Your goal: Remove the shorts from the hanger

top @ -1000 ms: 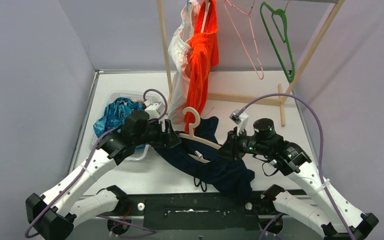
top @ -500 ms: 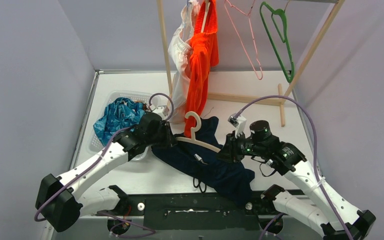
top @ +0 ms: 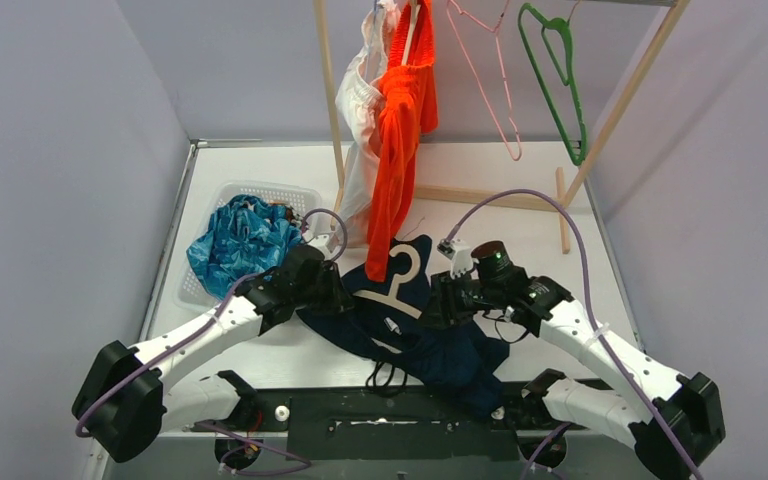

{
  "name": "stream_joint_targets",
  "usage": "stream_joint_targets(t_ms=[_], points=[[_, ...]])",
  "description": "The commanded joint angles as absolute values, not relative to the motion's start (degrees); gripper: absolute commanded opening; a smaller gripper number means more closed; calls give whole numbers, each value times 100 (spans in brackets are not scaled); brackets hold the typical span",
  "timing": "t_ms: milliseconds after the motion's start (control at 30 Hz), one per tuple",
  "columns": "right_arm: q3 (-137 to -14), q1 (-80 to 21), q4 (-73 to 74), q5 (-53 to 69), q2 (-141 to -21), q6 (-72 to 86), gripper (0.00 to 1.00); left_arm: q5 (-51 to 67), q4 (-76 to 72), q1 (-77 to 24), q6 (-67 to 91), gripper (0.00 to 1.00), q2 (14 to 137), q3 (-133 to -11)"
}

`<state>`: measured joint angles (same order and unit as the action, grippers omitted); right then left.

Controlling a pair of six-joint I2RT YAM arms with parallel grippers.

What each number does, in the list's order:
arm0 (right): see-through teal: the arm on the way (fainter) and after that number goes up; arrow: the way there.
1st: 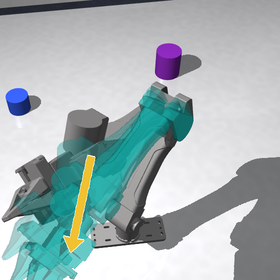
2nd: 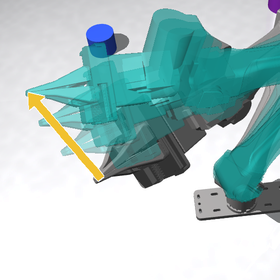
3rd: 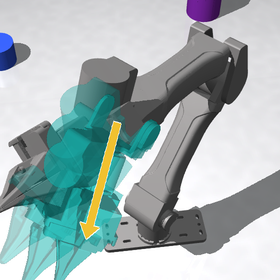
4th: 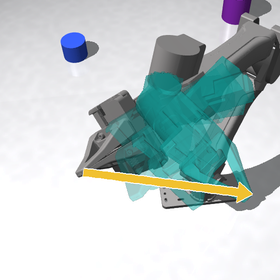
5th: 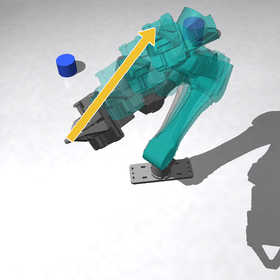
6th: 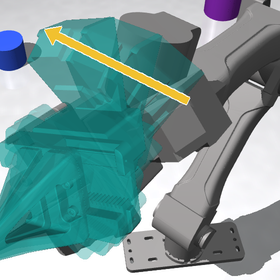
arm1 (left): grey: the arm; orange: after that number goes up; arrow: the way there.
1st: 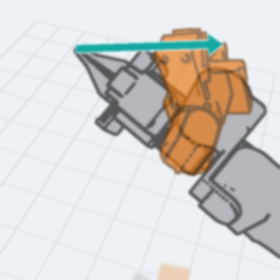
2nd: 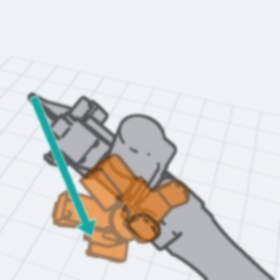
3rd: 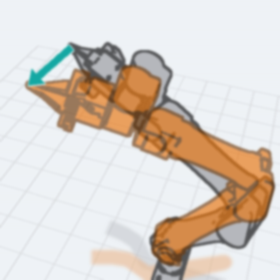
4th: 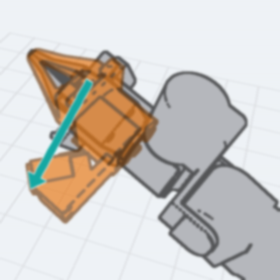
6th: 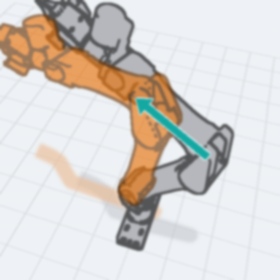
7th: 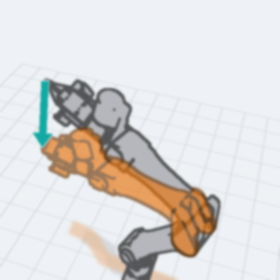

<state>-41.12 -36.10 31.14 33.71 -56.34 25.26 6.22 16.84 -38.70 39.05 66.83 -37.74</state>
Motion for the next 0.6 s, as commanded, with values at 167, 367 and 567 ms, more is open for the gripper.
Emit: stream_joint_targets(t_ms=[167,367,567], points=[[-4034,-3665,1271,3256,-6474,3119,57,754,1082,-3945,4127,0,6250,-3463],[-3722,-3770,510,2743,-7046,3838,61,759,1028,-3982,4167,0,6301,-3475],[-3381,-4241,164,2132,-7060,4380,60,717,1076,-4016,4158,0,6298,-3491]])
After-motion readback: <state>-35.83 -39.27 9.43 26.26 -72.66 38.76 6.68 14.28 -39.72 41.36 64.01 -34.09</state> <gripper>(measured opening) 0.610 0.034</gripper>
